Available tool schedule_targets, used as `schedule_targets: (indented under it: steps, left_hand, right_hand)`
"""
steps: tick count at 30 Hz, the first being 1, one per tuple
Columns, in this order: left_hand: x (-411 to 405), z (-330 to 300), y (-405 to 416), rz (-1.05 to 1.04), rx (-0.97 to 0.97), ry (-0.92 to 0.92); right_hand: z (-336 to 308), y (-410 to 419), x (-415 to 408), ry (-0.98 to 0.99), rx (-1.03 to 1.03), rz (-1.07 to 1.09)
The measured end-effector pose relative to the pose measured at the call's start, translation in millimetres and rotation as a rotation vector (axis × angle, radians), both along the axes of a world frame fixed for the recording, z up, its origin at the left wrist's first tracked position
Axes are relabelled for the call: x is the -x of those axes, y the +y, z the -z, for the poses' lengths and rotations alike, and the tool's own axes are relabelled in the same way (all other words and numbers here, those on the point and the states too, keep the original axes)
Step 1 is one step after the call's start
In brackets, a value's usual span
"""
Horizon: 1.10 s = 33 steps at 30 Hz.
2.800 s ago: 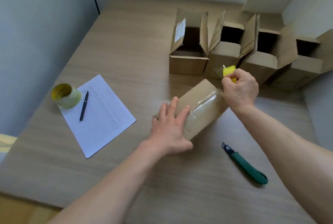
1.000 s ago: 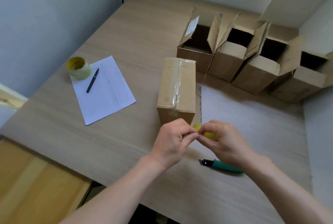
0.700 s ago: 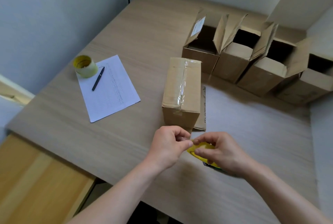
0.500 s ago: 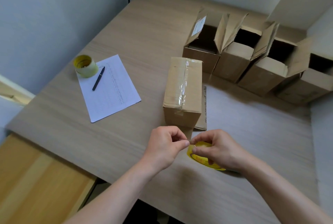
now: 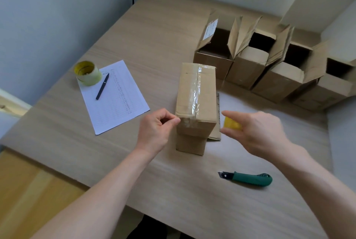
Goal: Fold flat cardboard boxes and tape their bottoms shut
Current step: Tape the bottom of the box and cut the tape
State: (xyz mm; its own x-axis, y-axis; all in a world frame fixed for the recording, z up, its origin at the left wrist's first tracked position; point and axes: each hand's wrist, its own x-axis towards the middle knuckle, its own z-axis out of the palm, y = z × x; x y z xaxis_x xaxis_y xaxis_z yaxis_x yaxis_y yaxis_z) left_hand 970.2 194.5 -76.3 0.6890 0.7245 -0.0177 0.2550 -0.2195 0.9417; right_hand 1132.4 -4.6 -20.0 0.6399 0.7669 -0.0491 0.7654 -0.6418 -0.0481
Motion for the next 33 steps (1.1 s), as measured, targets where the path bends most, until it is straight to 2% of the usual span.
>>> schedule_targets:
  steps: [8, 17, 18, 21, 22, 28, 33]
  left_hand:
    - [-13, 20, 19, 0.021, -0.076, 0.043]
    - [-22, 30, 30, 0.063, -0.034, 0.118]
    - [-24, 28, 31, 0.093, -0.142, 0.142]
    - [-32, 19, 38, 0.249, -0.738, 0.187]
    - [-36, 19, 41, 0.308, -0.844, 0.197]
    - [-75, 23, 48, 0.743, -0.739, 0.335]
    - [-92, 34, 55, 0.737, -0.709, 0.139]
  right_hand:
    - [37, 7, -8, -0.105, -0.104, -0.099]
    - [63, 12, -12, -0.136, -0.201, -0.143]
    - [64, 13, -12, -0.136, -0.210, -0.142]
    - [63, 20, -15, -0.079, -0.211, -0.141]
    - [63, 22, -16, -0.059, -0.214, -0.145]
    - [67, 23, -17, -0.115, -0.267, -0.182]
    - [76, 25, -20, -0.111, -0.323, -0.180]
